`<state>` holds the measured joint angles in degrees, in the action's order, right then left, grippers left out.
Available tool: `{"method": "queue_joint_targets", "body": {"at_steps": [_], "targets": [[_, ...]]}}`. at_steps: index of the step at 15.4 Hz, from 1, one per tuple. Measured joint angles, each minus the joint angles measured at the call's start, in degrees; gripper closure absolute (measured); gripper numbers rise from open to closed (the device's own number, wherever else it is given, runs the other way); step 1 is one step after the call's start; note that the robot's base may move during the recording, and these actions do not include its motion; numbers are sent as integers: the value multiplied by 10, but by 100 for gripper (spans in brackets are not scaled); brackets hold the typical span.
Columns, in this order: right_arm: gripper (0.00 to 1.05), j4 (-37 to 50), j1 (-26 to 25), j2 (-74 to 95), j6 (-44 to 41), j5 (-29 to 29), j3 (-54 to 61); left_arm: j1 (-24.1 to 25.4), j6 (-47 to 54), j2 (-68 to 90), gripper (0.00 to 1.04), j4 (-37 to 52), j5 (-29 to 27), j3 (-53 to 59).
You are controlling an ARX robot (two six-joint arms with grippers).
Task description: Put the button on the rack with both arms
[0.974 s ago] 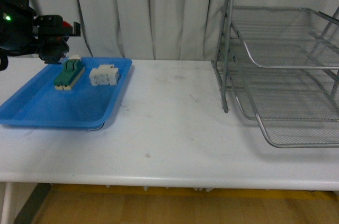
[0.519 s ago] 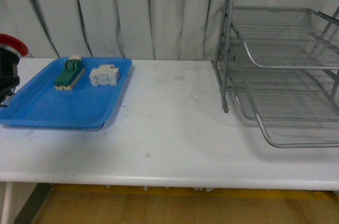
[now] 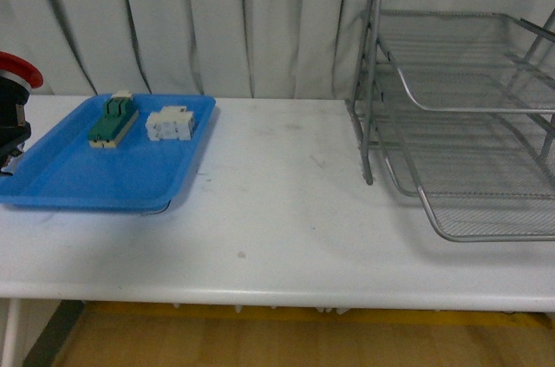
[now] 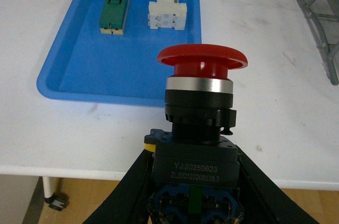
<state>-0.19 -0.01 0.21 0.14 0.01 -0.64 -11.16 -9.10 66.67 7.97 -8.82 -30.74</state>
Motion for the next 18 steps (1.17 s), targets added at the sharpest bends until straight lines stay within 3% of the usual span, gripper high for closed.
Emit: {"method": "queue_joint_targets", "body": {"at_steps": [18], "targets": [[6,0,0,0,0,0,0,16,0,-12,69,-2,4,12]]}}
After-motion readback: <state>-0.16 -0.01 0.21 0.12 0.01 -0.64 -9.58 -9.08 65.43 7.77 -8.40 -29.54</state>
